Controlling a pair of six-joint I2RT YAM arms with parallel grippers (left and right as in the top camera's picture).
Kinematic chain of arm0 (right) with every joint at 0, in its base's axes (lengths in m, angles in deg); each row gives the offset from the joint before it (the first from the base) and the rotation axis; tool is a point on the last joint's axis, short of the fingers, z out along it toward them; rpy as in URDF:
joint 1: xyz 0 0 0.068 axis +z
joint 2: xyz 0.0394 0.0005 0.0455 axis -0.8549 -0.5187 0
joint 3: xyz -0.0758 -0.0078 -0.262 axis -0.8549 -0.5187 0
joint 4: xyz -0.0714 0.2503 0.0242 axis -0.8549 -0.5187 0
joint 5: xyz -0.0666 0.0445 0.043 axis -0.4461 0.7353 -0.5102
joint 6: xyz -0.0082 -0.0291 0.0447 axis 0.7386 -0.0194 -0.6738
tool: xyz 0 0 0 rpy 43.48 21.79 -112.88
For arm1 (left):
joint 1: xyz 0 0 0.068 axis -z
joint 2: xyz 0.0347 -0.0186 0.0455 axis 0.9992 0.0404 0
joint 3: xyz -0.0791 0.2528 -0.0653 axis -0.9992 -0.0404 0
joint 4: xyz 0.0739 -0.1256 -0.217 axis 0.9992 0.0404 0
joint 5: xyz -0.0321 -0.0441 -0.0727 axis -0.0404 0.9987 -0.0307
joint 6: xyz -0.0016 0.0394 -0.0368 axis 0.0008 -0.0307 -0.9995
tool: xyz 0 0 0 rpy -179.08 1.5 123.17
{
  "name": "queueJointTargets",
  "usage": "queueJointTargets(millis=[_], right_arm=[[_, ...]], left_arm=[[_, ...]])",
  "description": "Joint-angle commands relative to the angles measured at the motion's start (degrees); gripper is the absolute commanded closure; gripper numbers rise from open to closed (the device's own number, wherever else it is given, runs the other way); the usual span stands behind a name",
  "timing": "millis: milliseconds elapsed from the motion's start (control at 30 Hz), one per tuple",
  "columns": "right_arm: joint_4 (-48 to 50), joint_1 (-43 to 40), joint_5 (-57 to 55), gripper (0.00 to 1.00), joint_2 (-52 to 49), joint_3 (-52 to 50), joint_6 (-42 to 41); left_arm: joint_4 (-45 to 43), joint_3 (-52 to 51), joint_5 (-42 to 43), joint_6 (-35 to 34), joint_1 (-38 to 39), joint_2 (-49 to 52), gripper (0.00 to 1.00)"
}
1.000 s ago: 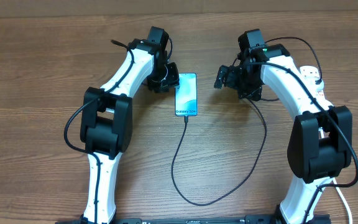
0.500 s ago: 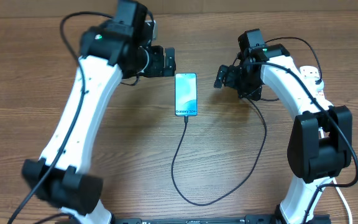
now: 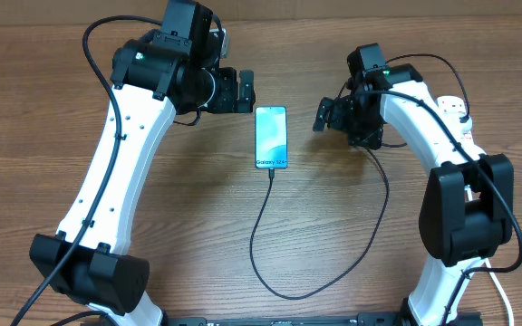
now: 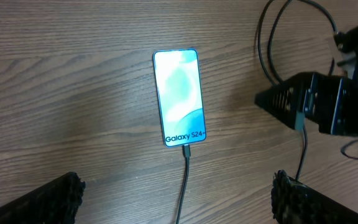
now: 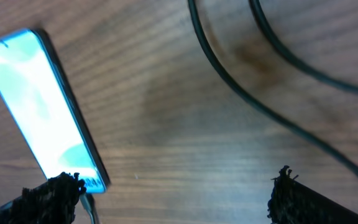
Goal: Plug charger to phone and switch on socket
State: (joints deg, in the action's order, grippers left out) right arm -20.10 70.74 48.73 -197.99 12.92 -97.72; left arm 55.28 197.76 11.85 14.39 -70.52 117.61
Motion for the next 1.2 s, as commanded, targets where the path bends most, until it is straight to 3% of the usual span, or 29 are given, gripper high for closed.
queueJointTargets(millis=[0,300,500,733,967,1167], right_arm=[[-3.87,-1.95,0.39,0.0,0.22,5.07,1.55],[-19.37,-10.54,-0.07,0.0,0.22,29.79,7.98],[-21.16,-20.85,-2.78,0.0,0.22,44.57,8.57],[-19.19,-35.36,-0.98,0.0,-0.13,46.18,10.6],[-21.0,-46.47,10.16,0.0,-2.75,46.12,26.12],[-25.18,-48.81,18.01,0.0,-7.56,46.12,35.39]], left_arm=[[0.09,0.09,-0.48,1.05,-0.22,0.48,0.0],[0.09,0.09,-0.48,1.05,-0.22,0.48,0.0],[0.09,0.09,-0.48,1.05,-0.22,0.48,0.0],[0.09,0.09,-0.48,1.05,-0.22,0.48,0.0],[0.09,0.09,-0.48,1.05,-0.22,0.48,0.0],[0.09,0.09,-0.48,1.05,-0.22,0.48,0.0]])
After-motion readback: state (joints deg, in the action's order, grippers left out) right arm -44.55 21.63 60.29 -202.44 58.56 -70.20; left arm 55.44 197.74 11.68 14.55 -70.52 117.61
